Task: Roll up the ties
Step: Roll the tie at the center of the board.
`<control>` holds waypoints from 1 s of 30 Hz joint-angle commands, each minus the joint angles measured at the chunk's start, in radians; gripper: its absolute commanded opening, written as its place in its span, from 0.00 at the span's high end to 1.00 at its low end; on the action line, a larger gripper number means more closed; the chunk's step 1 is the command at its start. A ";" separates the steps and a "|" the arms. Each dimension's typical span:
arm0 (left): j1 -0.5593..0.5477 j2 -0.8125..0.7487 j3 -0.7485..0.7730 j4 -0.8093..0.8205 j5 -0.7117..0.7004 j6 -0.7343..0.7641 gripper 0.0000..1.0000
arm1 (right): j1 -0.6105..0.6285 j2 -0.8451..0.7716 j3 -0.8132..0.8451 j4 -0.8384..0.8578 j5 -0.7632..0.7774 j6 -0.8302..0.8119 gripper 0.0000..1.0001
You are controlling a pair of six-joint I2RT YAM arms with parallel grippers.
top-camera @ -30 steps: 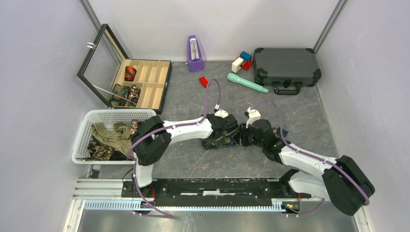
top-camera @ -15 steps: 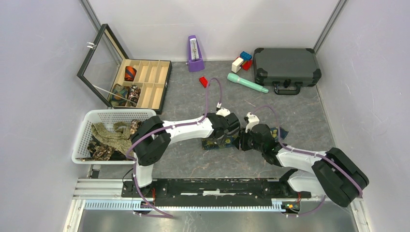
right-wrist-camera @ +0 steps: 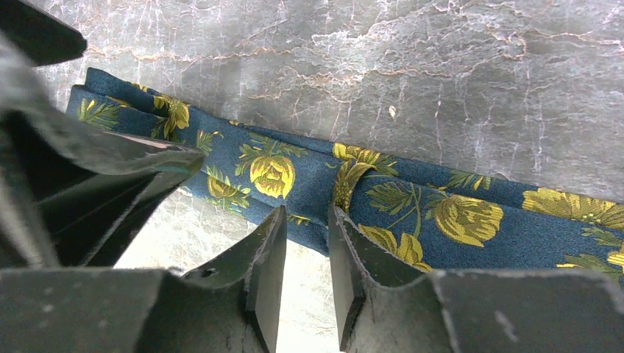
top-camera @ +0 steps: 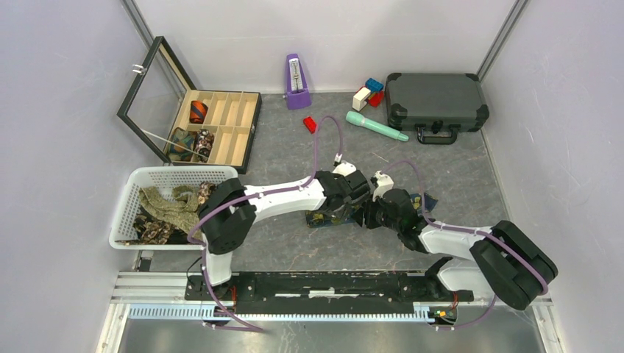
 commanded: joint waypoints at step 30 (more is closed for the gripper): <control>0.100 -0.576 -0.244 -0.168 -0.146 -0.105 0.00 | 0.278 0.074 0.477 -0.382 0.207 0.064 0.34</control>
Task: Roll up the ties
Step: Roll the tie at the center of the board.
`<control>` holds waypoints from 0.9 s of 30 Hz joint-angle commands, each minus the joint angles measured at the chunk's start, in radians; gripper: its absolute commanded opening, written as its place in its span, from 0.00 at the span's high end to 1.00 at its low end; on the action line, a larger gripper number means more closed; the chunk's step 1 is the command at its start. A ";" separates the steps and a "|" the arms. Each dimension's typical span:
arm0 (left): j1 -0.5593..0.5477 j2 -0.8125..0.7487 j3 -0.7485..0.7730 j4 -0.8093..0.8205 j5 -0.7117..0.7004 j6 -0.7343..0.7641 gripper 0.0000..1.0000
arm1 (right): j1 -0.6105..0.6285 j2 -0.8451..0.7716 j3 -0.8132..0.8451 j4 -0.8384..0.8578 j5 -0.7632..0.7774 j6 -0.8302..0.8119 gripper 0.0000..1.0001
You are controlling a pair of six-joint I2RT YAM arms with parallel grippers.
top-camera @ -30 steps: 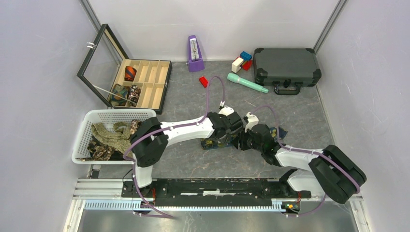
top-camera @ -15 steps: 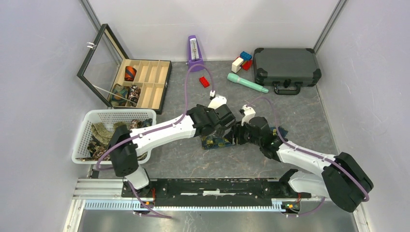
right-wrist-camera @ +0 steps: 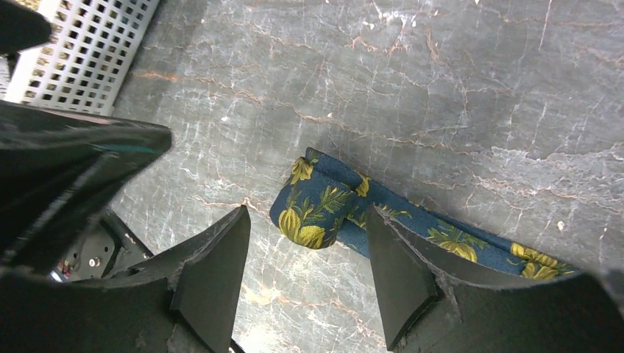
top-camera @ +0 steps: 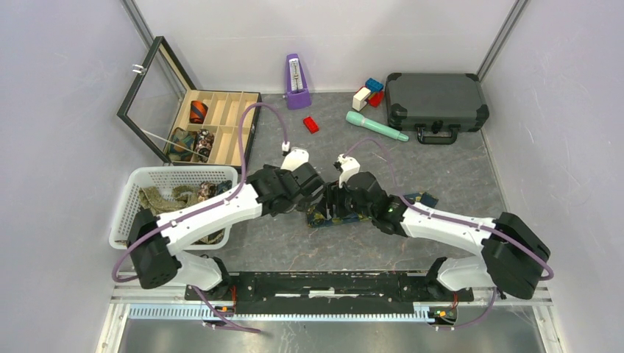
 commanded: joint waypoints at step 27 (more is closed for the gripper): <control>0.069 -0.153 -0.159 0.027 0.001 -0.064 0.00 | 0.074 0.190 0.120 -0.061 0.115 0.034 0.56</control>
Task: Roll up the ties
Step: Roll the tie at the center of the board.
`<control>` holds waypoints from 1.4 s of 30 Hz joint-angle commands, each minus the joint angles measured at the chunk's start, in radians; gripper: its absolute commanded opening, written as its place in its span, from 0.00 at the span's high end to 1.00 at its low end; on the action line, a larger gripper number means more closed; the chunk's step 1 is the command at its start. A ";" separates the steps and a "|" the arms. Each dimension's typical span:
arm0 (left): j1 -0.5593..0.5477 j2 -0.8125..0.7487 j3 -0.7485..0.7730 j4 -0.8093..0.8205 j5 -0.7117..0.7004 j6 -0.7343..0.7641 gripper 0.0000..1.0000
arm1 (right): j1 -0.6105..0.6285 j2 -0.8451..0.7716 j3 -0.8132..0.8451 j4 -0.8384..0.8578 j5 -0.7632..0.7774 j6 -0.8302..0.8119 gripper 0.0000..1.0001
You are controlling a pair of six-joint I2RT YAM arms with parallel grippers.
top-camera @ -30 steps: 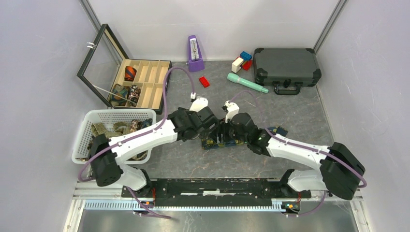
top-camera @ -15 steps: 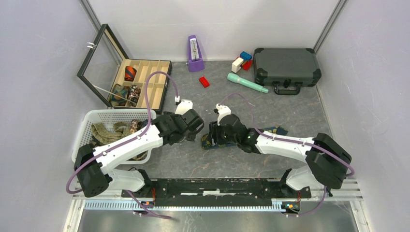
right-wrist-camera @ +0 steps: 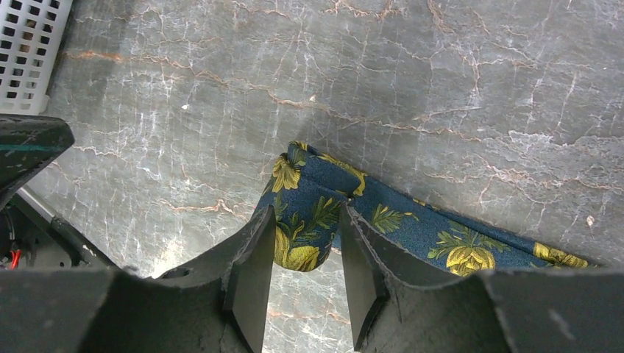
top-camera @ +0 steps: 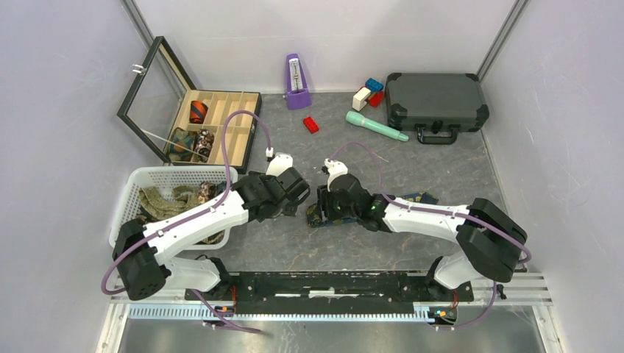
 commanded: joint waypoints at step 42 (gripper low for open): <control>0.004 -0.068 -0.392 0.794 0.420 -0.225 0.04 | -0.094 -0.019 -0.195 0.157 0.001 -0.070 0.68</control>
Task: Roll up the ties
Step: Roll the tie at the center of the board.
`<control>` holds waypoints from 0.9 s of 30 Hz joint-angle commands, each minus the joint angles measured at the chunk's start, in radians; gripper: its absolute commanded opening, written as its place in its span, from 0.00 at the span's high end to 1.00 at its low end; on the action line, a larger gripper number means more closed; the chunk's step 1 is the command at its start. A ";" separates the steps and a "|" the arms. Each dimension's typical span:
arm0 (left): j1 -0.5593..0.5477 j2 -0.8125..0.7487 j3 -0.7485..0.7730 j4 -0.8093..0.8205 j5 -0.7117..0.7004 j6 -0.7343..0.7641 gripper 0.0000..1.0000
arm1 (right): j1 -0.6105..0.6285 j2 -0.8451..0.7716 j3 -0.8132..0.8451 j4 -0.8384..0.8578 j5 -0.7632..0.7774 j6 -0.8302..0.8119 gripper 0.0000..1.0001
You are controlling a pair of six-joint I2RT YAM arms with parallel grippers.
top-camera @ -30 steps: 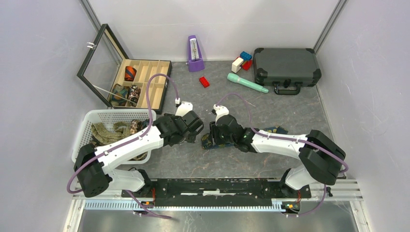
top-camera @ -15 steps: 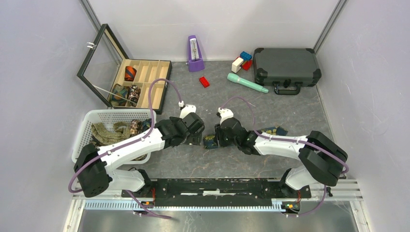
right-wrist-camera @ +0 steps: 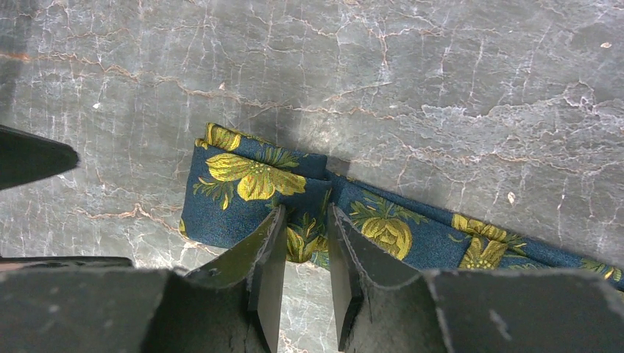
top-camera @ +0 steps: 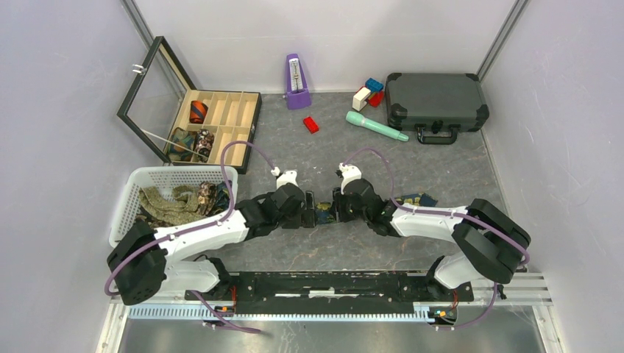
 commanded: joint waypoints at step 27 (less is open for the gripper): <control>0.045 0.111 -0.296 0.768 0.082 -0.399 0.20 | -0.054 0.054 -0.073 0.075 -0.058 -0.041 0.72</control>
